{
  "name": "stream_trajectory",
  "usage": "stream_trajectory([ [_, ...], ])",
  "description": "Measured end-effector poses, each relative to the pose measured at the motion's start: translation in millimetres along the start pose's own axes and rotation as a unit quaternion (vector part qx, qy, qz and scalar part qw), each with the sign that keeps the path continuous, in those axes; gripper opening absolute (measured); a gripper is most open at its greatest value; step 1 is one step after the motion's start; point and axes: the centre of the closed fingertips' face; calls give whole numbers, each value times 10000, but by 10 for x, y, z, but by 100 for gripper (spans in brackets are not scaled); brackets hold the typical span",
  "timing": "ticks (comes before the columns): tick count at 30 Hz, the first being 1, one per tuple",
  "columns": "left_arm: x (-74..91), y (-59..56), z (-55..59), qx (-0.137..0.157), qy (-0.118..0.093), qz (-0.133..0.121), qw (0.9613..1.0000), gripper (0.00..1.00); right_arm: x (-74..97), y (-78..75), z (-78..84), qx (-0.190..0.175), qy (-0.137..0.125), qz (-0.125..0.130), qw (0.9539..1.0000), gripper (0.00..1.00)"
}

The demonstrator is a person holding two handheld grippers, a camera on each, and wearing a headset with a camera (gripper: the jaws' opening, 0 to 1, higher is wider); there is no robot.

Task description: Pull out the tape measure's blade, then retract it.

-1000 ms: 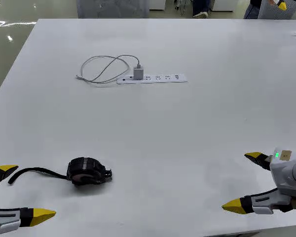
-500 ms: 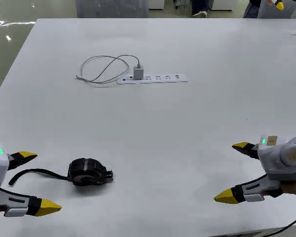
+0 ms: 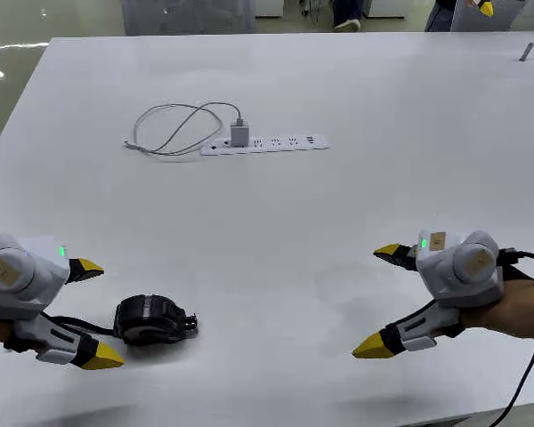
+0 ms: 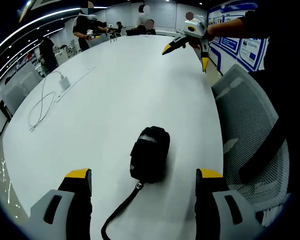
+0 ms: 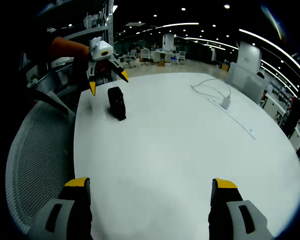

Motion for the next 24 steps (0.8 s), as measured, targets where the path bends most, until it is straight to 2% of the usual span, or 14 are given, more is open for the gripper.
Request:
stream_trajectory([
  [3,-73,-5,7,-233,156,103,9996,81,-60,28,-68,52,-17,-80,10000,99],
  [8,-213,-7,-10,-417,319,269,9983,68,-198,82,-207,282,-95,-238,9993,96],
  [10,-262,-33,-29,-445,378,394,9975,66,-260,119,-233,266,-33,-328,9991,97],
  [13,-315,-55,-57,-645,420,481,9959,60,-338,186,-252,310,59,-481,9983,97],
  [21,-422,-102,-121,-774,464,537,9945,39,-545,262,-333,429,65,-649,9969,94],
  [22,-423,-107,-100,-874,538,527,9933,34,-570,274,-355,441,38,-675,9967,93],
  [23,-439,-83,-111,-1042,510,394,9925,32,-605,293,-393,469,-11,-711,9964,92],
  [24,-448,-152,-90,-944,532,505,9928,32,-629,305,-417,485,-41,-735,9961,90],
])
Point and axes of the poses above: the centre of the closed fingertips' face, and the gripper's own axes: x roughly backward along the fingers, y roughly to its left, z roughly out of its underside, and after that the axes turned 4 degrees about -y, right-handed
